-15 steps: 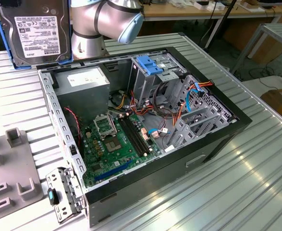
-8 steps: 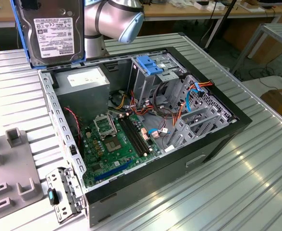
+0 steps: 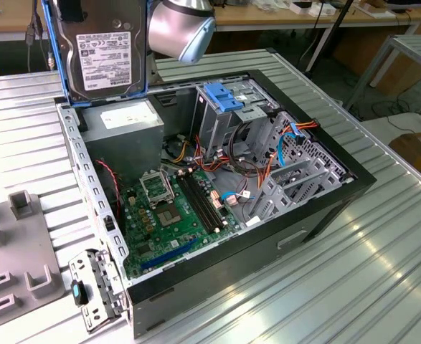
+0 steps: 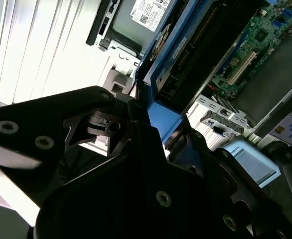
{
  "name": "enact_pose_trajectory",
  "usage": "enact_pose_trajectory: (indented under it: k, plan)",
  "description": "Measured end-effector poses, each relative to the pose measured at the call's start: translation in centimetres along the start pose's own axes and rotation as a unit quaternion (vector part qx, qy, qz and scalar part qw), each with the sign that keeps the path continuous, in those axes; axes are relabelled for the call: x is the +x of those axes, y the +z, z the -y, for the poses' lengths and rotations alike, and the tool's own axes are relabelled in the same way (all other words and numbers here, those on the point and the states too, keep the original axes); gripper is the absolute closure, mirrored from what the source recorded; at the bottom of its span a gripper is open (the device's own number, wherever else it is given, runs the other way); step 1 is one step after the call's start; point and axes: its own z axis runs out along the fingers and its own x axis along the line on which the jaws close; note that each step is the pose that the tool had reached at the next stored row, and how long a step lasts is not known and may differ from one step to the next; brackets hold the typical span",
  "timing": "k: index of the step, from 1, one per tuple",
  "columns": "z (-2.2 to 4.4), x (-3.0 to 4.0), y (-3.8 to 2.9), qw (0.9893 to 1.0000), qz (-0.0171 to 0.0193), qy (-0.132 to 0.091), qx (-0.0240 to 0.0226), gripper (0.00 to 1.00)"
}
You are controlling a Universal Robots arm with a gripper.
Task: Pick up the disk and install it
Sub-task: 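Pick up the disk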
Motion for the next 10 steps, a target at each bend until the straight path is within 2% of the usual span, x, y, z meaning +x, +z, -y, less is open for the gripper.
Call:
enact_pose_trajectory:
  k: [1, 3, 4, 6, 7, 9, 10]
  plan:
    - [0.40, 0.04, 0.05, 1.0000, -0.0001, 0.000, -0.0003, 0.63]
    - [1.59, 0.07, 0.18, 1.0000, -0.0001, 0.000, -0.0004, 0.63]
    - [2.53, 0.04, 0.24, 1.0000, -0.0001, 0.000, -0.0004, 0.63]
    - [3.95, 0.01, 0.37, 1.0000, 0.0000, 0.000, -0.0004, 0.63]
    - [5.35, -0.02, 0.49, 1.0000, 0.0000, 0.000, -0.0004, 0.63]
    - [7.22, -0.06, 0.62, 1.0000, -0.0001, 0.000, -0.0004, 0.63]
    - [8.61, -0.09, 0.77, 1.0000, 0.0000, 0.000, -0.0004, 0.63]
